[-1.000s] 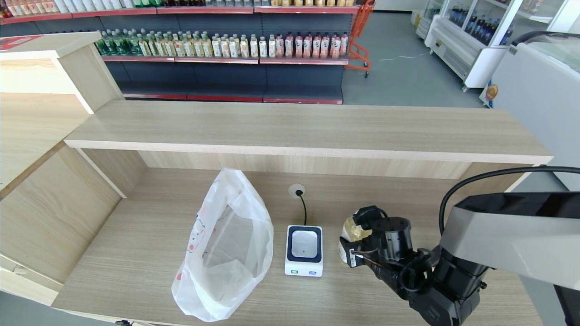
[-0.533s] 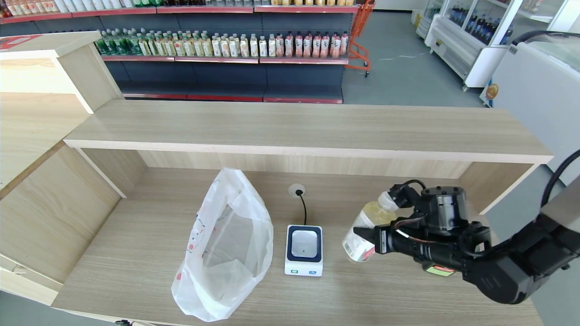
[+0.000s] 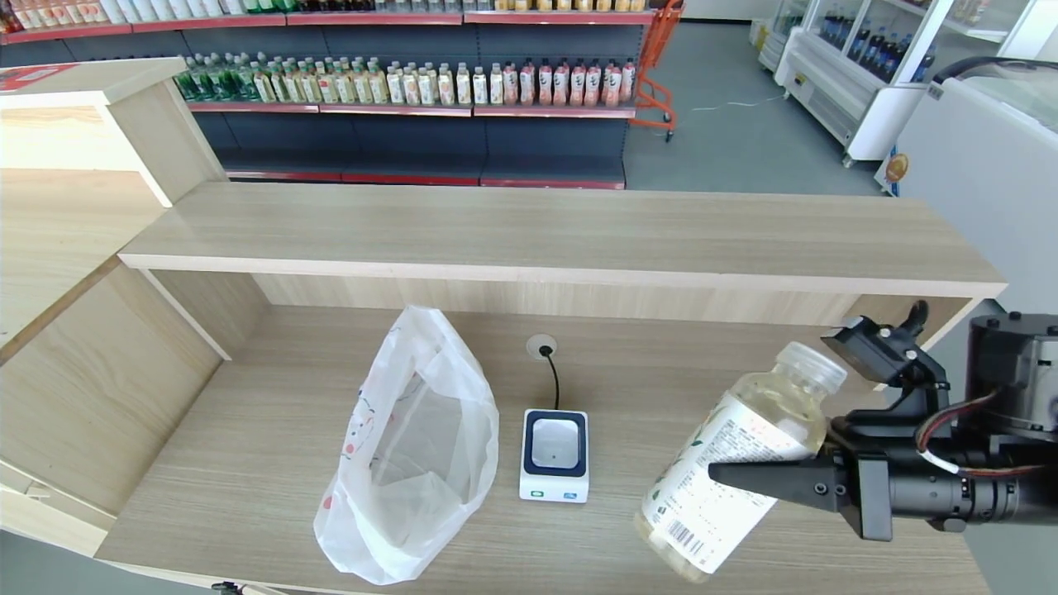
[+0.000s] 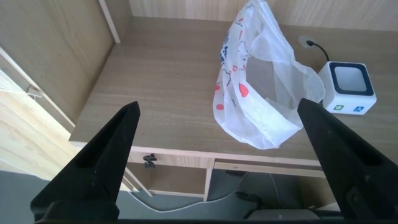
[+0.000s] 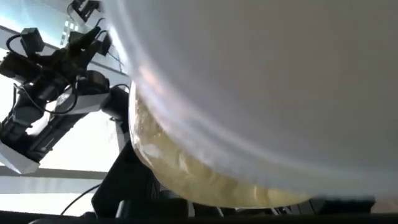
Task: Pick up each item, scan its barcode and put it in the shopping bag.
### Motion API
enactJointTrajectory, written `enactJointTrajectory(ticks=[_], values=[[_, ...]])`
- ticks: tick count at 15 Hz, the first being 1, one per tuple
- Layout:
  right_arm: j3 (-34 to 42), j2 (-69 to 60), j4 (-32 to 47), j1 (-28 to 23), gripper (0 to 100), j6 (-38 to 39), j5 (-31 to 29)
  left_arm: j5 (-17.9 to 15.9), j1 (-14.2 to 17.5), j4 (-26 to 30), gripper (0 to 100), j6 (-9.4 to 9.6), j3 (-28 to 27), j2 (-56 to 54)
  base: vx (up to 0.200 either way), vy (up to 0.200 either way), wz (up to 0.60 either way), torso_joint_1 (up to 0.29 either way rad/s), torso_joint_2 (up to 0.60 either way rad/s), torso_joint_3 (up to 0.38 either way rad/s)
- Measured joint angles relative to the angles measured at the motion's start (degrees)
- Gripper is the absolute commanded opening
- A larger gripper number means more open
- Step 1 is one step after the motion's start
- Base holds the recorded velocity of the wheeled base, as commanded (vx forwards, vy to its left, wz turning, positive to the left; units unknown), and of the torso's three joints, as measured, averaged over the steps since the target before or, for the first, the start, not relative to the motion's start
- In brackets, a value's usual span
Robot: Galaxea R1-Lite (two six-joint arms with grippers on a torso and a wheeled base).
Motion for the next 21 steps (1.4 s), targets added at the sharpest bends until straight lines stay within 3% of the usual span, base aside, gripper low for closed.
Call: enactJointTrajectory(ticks=[11,21], values=[[0.5,-5.3,2.6,11.2,0,0.1,-0.2,0.0,0.0,0.0,100,-0.02,0.0,0.0,0.0,0.0,0.0,0.0,0.0,0.0],[0.1,-5.5,2.7,11.4,0,-1.0,-3.0,0.0,0.0,0.0,100,0.0,0.0,0.0,0.0,0.0,0.0,0.0,0.0,0.0]])
